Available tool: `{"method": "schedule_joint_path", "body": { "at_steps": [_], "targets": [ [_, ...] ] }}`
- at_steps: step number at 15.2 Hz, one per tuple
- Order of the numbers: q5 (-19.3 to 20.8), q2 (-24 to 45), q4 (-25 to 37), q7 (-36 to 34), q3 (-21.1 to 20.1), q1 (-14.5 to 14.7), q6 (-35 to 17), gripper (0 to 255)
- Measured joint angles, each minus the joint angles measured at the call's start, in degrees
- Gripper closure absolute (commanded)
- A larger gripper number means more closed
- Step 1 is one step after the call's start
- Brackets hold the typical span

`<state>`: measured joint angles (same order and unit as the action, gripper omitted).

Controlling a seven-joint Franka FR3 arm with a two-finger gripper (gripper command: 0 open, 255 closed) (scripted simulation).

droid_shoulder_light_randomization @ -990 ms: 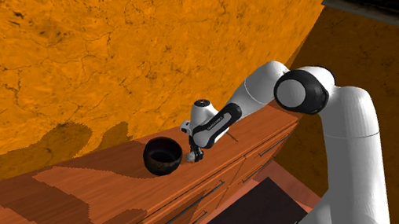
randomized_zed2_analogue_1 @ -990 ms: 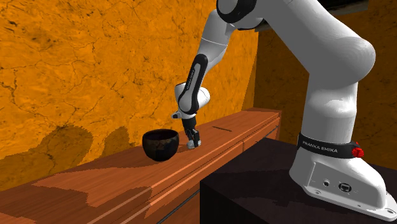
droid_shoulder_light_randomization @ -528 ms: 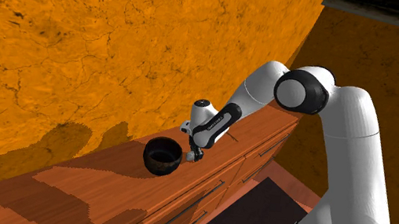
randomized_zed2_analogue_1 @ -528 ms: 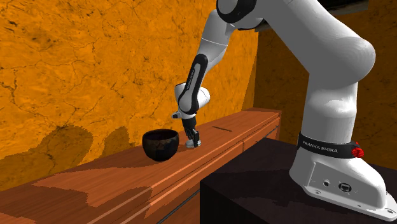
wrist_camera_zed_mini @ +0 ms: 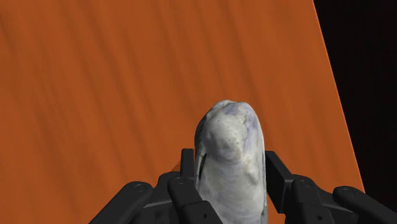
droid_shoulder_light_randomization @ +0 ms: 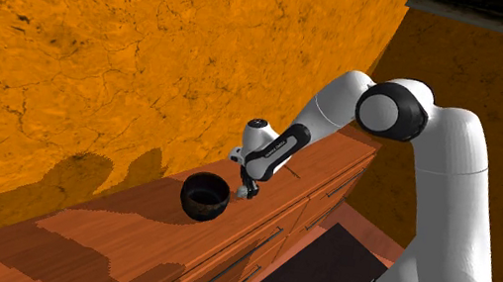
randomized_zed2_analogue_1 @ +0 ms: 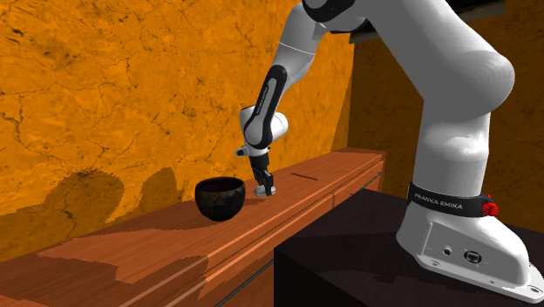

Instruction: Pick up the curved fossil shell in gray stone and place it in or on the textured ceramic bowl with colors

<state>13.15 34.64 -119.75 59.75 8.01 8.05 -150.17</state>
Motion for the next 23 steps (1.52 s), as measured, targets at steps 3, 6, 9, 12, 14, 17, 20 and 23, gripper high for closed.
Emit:
{"method": "schedule_joint_path", "body": {
  "at_steps": [3,6,9,12,14,17,20,23],
  "targets": [
    [-0.1,-2.0,-0.5,0.3,0.0,0.0,1.5,255],
    [-0.2,-4.3,-0.9,0.6,-0.1,0.1,3.3,255],
    [-0.2,-6.3,-1.5,1.0,-0.1,0.1,4.8,255],
    [-0.3,-8.4,-1.7,1.4,-0.1,0.1,6.6,255],
    [-0.4,-9.7,-1.9,1.6,-0.1,0.2,7.7,255],
    [-0.5,-11.5,-2.0,1.8,-0.2,0.3,9.5,255],
    [-0.6,-13.4,-1.8,2.3,-0.2,0.3,11.5,255],
    [-0.7,-15.1,-1.6,2.7,-0.2,0.3,13.4,255]
  ]
}}
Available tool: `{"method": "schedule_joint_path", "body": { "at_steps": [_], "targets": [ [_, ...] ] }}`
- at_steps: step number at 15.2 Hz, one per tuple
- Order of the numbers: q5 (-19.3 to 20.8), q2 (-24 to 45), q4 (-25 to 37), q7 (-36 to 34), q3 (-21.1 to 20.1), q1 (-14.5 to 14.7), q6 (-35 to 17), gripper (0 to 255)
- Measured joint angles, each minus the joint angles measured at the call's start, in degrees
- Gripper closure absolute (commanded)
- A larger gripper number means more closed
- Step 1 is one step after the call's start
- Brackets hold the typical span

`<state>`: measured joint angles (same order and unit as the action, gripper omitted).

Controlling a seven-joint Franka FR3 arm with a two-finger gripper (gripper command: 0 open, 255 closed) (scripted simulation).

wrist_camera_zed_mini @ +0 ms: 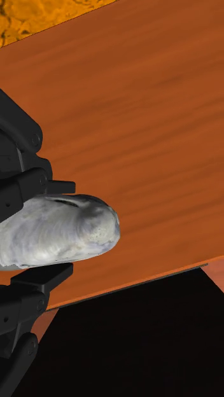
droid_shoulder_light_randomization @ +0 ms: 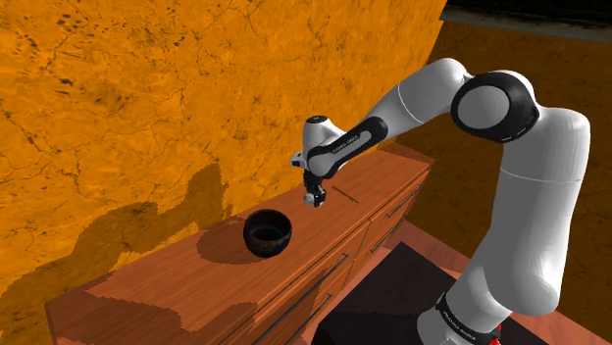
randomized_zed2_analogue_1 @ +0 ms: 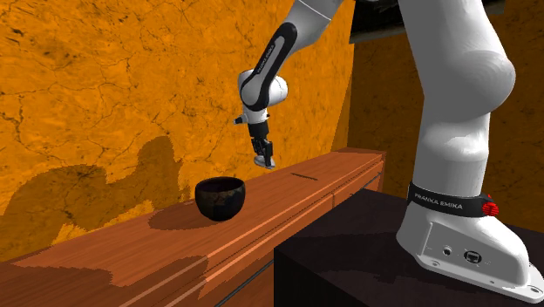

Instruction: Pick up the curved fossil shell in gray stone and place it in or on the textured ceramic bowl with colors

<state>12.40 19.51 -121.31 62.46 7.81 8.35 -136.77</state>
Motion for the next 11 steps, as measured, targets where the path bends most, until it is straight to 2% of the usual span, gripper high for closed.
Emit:
{"method": "schedule_joint_path", "body": {
  "at_steps": [7,11],
  "targets": [
    [-0.2,-4.0,0.7,0.7,-0.1,0.2,4.6,255],
    [-0.5,-3.7,2.4,-2.6,-1.5,2.6,6.7,255]
  ]
}}
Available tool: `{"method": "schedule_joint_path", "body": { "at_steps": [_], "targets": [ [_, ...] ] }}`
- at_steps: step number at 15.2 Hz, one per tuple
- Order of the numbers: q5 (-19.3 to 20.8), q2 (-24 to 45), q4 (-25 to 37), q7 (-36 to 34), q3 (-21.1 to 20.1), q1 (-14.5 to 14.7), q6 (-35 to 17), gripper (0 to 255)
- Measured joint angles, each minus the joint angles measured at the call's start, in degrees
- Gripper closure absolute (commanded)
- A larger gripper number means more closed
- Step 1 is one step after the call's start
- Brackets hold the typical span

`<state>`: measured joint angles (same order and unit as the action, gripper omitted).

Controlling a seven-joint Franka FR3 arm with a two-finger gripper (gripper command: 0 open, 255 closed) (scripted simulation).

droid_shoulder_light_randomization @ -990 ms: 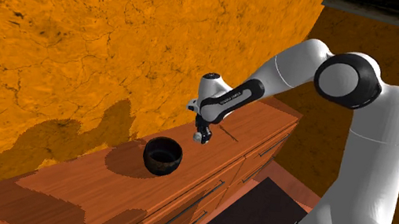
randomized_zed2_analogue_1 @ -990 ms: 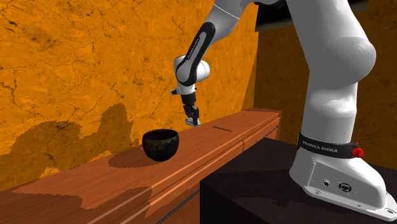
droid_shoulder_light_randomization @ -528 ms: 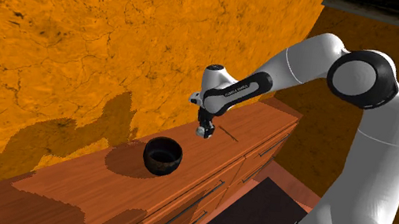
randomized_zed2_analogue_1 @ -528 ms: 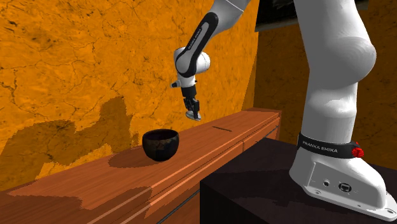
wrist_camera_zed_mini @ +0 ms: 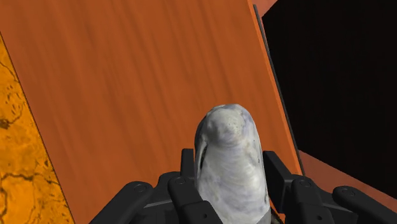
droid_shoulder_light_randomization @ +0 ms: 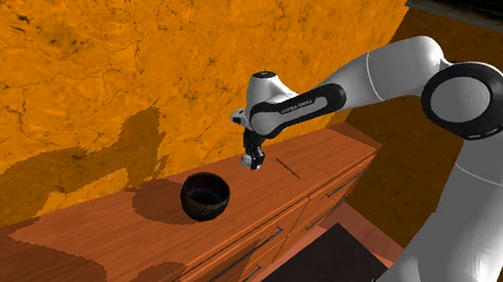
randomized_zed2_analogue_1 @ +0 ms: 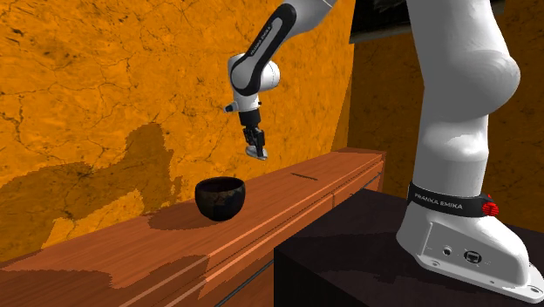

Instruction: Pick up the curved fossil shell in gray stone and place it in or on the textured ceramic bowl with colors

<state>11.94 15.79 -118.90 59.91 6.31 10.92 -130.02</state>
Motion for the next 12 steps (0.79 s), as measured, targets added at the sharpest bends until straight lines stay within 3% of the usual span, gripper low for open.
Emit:
{"method": "schedule_joint_path", "body": {
  "at_steps": [12],
  "targets": [
    [-1.1,8.3,12.5,-12.0,-4.9,8.7,6.5,255]
  ]
}}
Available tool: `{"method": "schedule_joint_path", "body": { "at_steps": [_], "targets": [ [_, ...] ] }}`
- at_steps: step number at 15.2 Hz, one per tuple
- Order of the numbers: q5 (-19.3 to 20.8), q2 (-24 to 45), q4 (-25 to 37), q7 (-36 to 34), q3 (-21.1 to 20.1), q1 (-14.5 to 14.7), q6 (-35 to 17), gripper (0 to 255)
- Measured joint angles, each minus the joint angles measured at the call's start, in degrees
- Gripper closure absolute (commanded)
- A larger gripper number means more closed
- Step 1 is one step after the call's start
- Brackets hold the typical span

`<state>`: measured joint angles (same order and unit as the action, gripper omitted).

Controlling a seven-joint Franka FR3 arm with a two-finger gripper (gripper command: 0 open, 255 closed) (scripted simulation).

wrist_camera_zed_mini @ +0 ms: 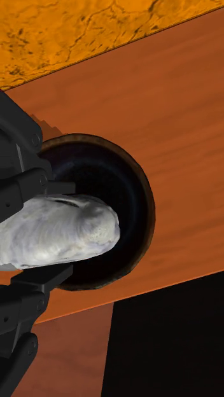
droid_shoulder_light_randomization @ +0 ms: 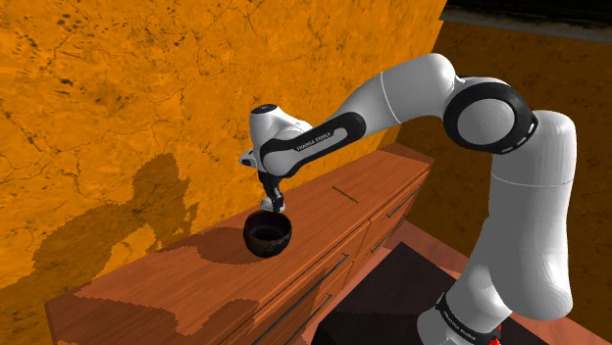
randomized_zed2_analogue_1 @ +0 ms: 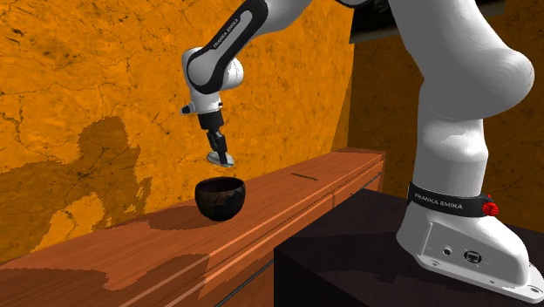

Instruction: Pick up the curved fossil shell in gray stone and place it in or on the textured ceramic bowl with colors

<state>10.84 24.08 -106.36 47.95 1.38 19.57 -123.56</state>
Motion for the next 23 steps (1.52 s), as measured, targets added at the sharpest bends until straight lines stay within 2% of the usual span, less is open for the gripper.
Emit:
{"method": "schedule_joint_path", "body": {
  "at_steps": [13,19,20,23],
  "targets": [
    [0.6,6.6,0.1,-1.8,0.1,0.4,-6.3,255],
    [0.7,6.9,0.0,-1.9,0.1,0.4,-6.7,255],
    [0.7,6.9,0.0,-1.9,0.1,0.4,-6.7,0],
    [0.7,6.9,0.0,-1.9,0.1,0.4,-6.7,0]
  ]
}}
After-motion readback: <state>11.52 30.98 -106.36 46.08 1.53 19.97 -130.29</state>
